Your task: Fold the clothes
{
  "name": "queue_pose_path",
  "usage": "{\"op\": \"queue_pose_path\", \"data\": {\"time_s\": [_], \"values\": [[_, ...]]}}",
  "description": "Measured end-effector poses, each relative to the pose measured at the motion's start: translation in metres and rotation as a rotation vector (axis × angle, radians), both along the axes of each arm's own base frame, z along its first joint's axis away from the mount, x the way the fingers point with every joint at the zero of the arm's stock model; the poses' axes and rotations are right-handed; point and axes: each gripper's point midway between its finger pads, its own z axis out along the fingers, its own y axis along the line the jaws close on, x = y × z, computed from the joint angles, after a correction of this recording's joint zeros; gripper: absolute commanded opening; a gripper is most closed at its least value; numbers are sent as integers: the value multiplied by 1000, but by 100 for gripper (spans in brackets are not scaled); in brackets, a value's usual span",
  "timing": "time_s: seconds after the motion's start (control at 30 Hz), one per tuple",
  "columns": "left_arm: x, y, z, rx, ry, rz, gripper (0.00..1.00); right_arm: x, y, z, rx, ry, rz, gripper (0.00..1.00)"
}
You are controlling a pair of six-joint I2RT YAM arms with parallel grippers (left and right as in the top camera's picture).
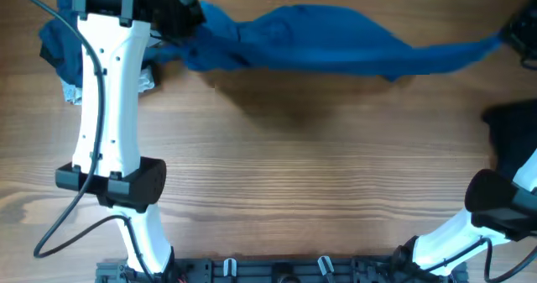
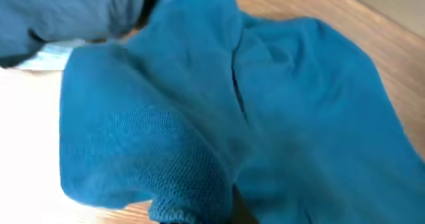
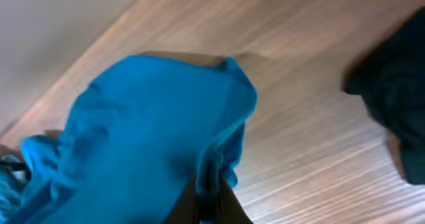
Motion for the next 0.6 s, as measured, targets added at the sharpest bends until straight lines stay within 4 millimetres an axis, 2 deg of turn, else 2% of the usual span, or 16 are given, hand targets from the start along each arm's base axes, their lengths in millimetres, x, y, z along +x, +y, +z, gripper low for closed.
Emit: {"op": "queue_pose_path", "data": {"time_s": [0.1, 0.2, 0.23, 0.3, 0.4, 0.53, 0.6], "values": [[-4, -7, -14, -14, 54, -16, 4, -2, -3, -9, -17, 34, 10, 4], [-16, -17, -48, 0, 177, -44, 4, -10, -6, -32, -21, 119, 0, 4], [-18, -19, -54, 3, 198, -49, 4, -11, -6, -35, -20, 129, -1, 4], [-29, -24, -73, 19, 274, -64, 4, -23, -3, -50, -8, 187, -3, 4], [-39, -29, -90, 35, 336, -78, 4, -45, 5, -58, 5, 228, -3, 4], [-60, -44, -113, 62, 431, -114, 4, -82, 21, -53, 4, 233, -5, 4], [-81, -54, -120, 80, 475, -139, 4, -100, 28, -52, 4, 233, -5, 4]]}}
